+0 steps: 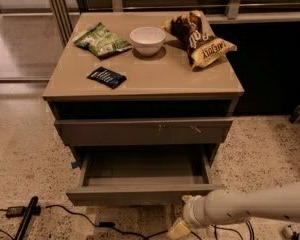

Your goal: Close middle drawer

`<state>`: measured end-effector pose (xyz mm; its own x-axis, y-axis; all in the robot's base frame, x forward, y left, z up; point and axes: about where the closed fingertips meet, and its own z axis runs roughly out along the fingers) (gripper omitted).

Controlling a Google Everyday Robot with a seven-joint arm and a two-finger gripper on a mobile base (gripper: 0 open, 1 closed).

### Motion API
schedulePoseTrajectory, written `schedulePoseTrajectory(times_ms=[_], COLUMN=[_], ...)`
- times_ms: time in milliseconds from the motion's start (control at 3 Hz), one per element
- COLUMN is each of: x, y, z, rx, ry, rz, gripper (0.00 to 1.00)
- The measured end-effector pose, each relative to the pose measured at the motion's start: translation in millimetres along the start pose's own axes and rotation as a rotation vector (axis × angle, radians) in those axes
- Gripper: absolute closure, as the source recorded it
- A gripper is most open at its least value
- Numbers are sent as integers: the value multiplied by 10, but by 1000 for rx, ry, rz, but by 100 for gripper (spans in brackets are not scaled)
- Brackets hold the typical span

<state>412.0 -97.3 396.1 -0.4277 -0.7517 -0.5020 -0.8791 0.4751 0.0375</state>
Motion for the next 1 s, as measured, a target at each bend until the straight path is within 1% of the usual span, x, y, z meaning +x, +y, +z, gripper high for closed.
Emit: schedulePoseTrajectory(times_ms=[333,667,1000], x=[-5,-141,-64], y=[-17,-472,-764], z=[-3,-23,2], rx=[1,28,7], ry=[-1,-20,-10], rz=[0,2,7], gripper=[46,69,92])
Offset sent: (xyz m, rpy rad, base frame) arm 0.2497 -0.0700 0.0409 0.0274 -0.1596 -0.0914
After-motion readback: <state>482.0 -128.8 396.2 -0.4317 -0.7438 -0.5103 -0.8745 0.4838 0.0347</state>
